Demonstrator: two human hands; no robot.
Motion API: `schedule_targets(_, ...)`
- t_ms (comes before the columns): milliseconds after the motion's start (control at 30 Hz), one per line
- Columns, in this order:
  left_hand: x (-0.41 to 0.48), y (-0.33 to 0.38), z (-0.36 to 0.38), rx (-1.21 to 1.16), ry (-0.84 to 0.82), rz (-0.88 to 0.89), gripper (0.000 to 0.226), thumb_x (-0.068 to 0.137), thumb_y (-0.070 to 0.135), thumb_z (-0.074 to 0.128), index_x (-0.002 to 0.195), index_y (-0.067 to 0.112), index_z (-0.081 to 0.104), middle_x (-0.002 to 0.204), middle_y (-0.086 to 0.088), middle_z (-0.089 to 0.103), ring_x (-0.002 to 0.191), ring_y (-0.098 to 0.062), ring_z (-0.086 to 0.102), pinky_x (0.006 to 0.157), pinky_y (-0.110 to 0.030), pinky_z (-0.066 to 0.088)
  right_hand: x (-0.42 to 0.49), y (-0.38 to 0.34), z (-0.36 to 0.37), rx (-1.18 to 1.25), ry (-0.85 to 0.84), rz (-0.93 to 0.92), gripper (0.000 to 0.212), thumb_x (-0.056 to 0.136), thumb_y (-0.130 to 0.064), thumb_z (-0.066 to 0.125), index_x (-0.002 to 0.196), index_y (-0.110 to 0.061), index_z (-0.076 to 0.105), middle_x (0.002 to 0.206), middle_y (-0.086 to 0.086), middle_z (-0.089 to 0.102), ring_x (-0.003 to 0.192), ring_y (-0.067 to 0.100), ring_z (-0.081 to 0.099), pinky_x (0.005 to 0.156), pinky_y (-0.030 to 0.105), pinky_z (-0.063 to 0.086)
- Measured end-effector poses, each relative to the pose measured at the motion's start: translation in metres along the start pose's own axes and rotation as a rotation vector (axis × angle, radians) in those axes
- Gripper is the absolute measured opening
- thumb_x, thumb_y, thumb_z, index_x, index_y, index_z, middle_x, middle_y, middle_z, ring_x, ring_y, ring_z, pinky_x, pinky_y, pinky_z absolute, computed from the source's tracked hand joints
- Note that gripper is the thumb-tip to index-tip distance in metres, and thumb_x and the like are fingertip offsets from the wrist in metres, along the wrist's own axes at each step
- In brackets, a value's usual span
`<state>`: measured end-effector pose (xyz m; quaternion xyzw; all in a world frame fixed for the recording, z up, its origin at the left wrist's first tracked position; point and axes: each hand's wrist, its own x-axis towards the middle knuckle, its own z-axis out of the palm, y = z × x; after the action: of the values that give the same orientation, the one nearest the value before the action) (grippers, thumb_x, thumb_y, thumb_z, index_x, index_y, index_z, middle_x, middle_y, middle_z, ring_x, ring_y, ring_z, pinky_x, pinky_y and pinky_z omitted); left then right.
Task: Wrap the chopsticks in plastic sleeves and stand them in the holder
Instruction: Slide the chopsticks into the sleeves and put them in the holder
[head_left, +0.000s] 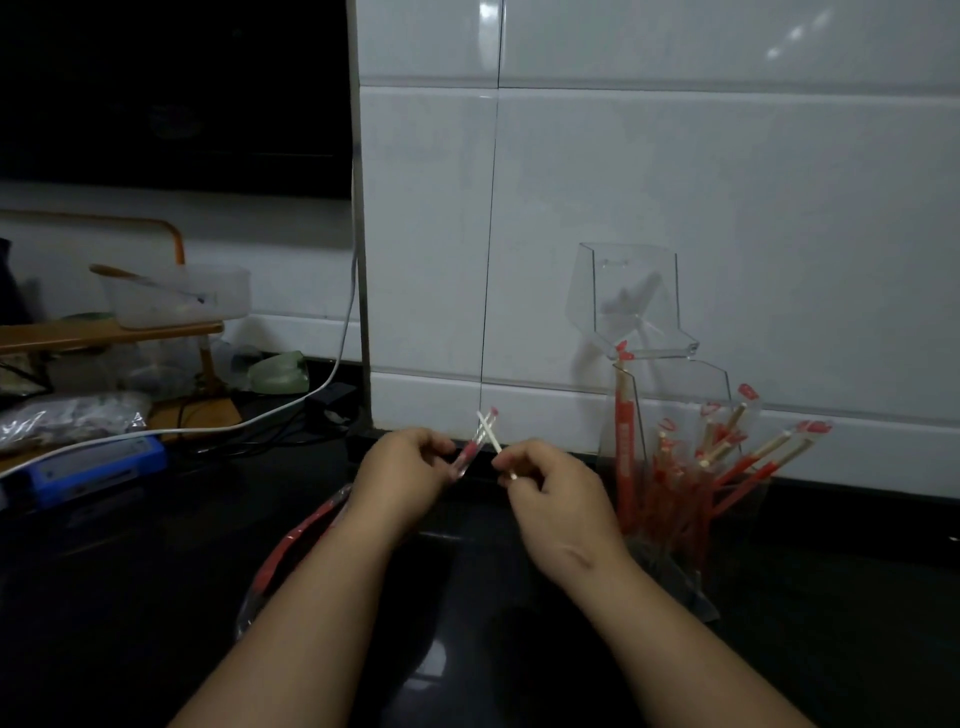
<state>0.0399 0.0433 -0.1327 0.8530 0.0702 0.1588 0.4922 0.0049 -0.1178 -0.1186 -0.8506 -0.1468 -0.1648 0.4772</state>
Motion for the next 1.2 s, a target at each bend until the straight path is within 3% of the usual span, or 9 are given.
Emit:
schedule_targets(100,-0.005,0.01,-0.003,-0.3,0.049,0.005,0.014,0.084,0.001,0.074,0.08,0.014,0.072,0.071,-0.001,0.069,0.067,-0.012,0.063,0.054,-0.013,0.047,0.004,0.006,0.002,0.108,0.07,0.014,0.049,0.081,0.008,0.056,0.076,-0.04,0.063,0.078,-0.01,0.068,0.078,0.002,0.064,0.071,0.01,0.045)
schedule_targets(267,-0.004,0.014,-0.01,-0.525,0.03,-0.022,0.012,0.087,0.007,0.071,0.082,0.018,0.073,0.07,0.001,0.069,0.065,-0.015,0.06,0.057,-0.025,0.044,0.005,0.01,0.005,0.193,0.167,-0.004,0.027,0.083,-0.003,0.072,0.077,-0.028,0.063,0.069,-0.007,0.063,0.064,-0.002,0.058,0.063,0.014,0.047)
schedule_targets(333,-0.005,0.017,-0.009,-0.579,-0.029,-0.002,0.016,0.087,0.0,0.068,0.08,0.014,0.069,0.062,0.003,0.065,0.058,-0.014,0.057,0.056,-0.026,0.041,0.005,0.01,0.006,0.242,0.203,0.004,0.017,0.089,-0.013,0.068,0.08,-0.024,0.058,0.069,-0.002,0.064,0.06,0.004,0.057,0.06,0.022,0.049)
schedule_targets(433,-0.008,0.023,-0.009,-0.632,-0.096,0.065,0.019,0.086,-0.007,0.065,0.078,0.011,0.064,0.058,0.0,0.064,0.055,-0.014,0.059,0.055,-0.026,0.043,0.004,0.008,0.009,0.321,0.173,0.043,0.016,0.098,-0.019,0.055,0.082,-0.022,0.054,0.078,0.002,0.07,0.066,0.011,0.061,0.067,0.035,0.053)
schedule_targets(567,-0.013,0.027,-0.01,-0.68,-0.164,0.119,0.02,0.087,-0.01,0.062,0.076,0.007,0.06,0.062,-0.009,0.066,0.055,-0.016,0.062,0.052,-0.025,0.048,0.0,0.003,0.005,0.29,0.052,0.028,0.016,0.087,-0.016,0.072,0.078,-0.014,0.06,0.072,-0.002,0.066,0.06,0.001,0.056,0.057,0.017,0.047)
schedule_targets(733,-0.016,0.029,-0.008,-0.705,-0.171,0.148,0.019,0.087,-0.005,0.064,0.08,0.013,0.067,0.07,-0.007,0.067,0.061,-0.018,0.061,0.055,-0.027,0.047,-0.002,0.001,0.004,0.164,0.022,0.005,0.026,0.08,-0.007,0.077,0.069,-0.015,0.055,0.065,-0.003,0.058,0.054,-0.005,0.054,0.051,0.009,0.042)
schedule_targets(867,-0.018,0.033,-0.013,-0.826,-0.079,0.151,0.016,0.091,0.012,0.064,0.099,0.021,0.073,0.086,-0.003,0.07,0.064,-0.013,0.051,0.059,-0.027,0.039,-0.003,0.004,0.007,0.12,0.025,0.007,0.031,0.08,-0.006,0.077,0.066,-0.019,0.052,0.063,-0.004,0.058,0.054,-0.005,0.056,0.052,0.008,0.042)
schedule_targets(1000,-0.019,0.037,-0.015,-0.908,-0.032,0.192,0.017,0.072,0.023,0.074,0.088,0.023,0.078,0.084,-0.008,0.071,0.058,-0.011,0.046,0.053,-0.022,0.038,-0.003,0.007,0.009,0.065,0.009,-0.007,0.03,0.081,-0.009,0.076,0.067,-0.022,0.053,0.068,-0.001,0.063,0.059,-0.005,0.057,0.055,0.009,0.044)
schedule_targets(1200,-0.014,0.033,-0.014,-0.833,0.062,0.215,0.013,0.081,0.008,0.076,0.089,0.018,0.078,0.077,-0.004,0.07,0.059,-0.014,0.051,0.051,-0.023,0.043,-0.005,0.003,0.007,0.098,0.001,-0.035,0.016,0.084,-0.013,0.075,0.077,-0.016,0.06,0.065,-0.003,0.061,0.058,-0.006,0.057,0.054,0.01,0.043)
